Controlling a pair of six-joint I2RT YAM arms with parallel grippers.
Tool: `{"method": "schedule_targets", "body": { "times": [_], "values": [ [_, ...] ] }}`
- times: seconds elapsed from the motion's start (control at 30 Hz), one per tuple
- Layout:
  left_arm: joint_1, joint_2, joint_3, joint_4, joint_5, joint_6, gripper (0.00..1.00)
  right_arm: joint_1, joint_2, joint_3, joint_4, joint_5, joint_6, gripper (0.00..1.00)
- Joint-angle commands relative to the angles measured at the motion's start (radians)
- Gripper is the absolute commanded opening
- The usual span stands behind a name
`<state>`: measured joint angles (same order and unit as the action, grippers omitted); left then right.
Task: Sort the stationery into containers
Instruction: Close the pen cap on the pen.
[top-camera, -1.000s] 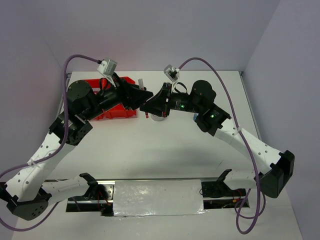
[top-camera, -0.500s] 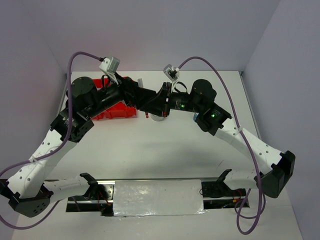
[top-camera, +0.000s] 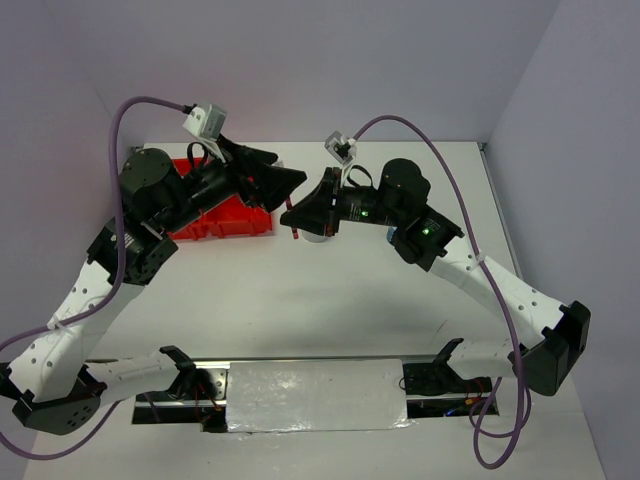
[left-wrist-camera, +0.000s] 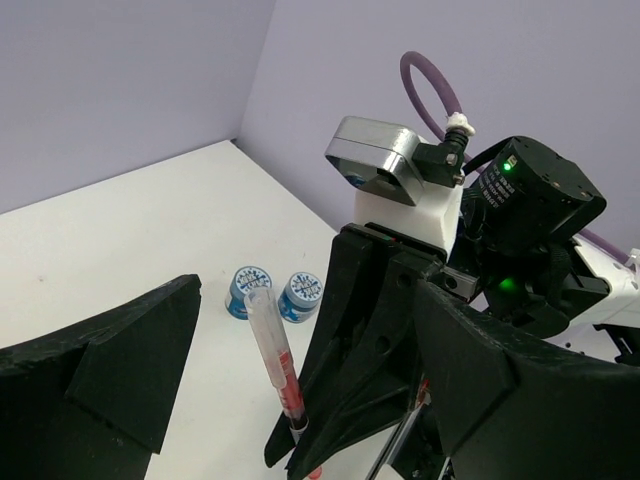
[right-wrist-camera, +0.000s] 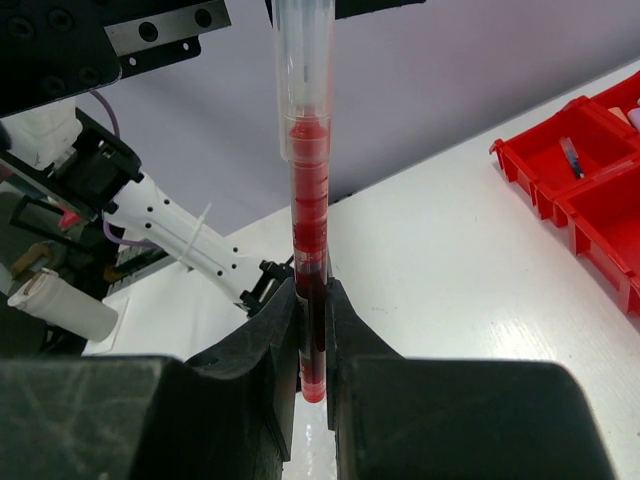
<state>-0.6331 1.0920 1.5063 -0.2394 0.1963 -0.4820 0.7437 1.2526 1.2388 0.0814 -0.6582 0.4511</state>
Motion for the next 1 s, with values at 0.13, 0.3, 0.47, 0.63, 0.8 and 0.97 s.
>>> {"method": "schedule_targets", "body": {
  "times": [0.13, 0.3, 0.47, 0.63, 0.8, 0.97],
  "values": [
    [0.018, -0.012, 0.052, 0.014, -0.021, 0.022, 0.97, 0.009, -0.015, 0.044, -0.006, -0.008, -0.020, 0.00],
    [0.029, 0.002, 0.065, -0.012, -0.020, 0.005, 0.86, 0.009, -0.022, 0.044, -0.008, -0.011, -0.022, 0.00],
    [0.036, 0.003, 0.052, 0.002, -0.005, -0.020, 0.79, 0.009, -0.027, 0.034, -0.008, -0.011, -0.019, 0.00],
    [0.042, 0.011, 0.038, 0.000, 0.015, -0.030, 0.72, 0.010, -0.033, 0.040, -0.012, -0.012, -0.022, 0.00],
    [0.050, 0.006, 0.014, 0.008, 0.025, -0.040, 0.65, 0.011, -0.032, 0.048, -0.020, -0.011, -0.026, 0.00],
    [0.059, 0.020, 0.017, -0.004, 0.035, -0.049, 0.50, 0.009, -0.033, 0.048, -0.017, -0.014, -0.028, 0.00]
  ]
}}
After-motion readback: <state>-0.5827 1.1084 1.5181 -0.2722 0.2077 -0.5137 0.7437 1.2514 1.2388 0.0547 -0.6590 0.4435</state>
